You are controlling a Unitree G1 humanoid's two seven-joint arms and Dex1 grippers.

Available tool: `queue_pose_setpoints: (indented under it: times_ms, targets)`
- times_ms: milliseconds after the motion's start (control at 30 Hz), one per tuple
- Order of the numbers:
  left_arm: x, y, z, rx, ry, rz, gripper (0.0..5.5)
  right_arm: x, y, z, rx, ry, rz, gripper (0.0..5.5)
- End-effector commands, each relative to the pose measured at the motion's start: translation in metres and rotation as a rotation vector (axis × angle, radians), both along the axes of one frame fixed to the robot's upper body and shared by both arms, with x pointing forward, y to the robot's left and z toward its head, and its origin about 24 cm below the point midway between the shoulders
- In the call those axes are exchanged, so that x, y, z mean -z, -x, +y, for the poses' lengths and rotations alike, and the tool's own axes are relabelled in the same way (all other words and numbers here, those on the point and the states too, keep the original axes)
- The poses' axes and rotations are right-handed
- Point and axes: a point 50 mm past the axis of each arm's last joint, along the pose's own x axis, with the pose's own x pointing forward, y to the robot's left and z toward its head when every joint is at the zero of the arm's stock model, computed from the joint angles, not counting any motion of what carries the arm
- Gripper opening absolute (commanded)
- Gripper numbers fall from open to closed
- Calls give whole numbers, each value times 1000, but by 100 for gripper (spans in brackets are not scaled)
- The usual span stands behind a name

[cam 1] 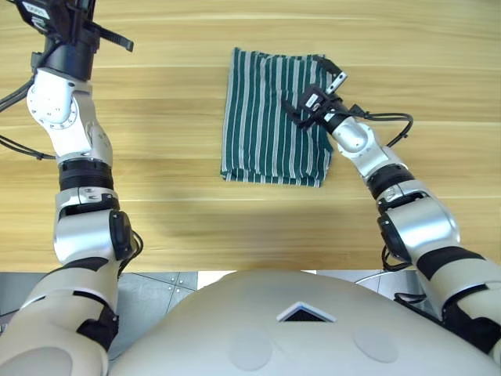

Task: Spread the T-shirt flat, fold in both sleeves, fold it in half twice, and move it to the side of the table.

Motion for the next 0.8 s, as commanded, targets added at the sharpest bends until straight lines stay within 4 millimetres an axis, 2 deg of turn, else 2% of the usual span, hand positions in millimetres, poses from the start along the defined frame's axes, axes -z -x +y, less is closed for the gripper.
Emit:
queue_pose_setpoints:
  times_ms: [33,167,267,367,533,700,800]
  targets:
    - [2,-1,-3,6,-6,1,3,40,38,-29,24,92,155,540]
    - [4,2,-7,27,-25,-2,3,27,73,-13,-333,26,108,540]
    - [6,5,-10,46,-36,-1,3,12,97,-18,-506,-15,134,540]
    - [8,7,-14,65,-48,-1,3,2,103,-27,-536,-29,163,540]
    - [12,9,-17,90,-86,-1,3,-2,98,-32,-514,-11,179,540]
    - [13,10,-20,107,-101,-3,3,7,110,-32,-580,39,255,540]
    - [16,12,-26,145,-134,0,3,6,119,-51,-597,103,309,540]
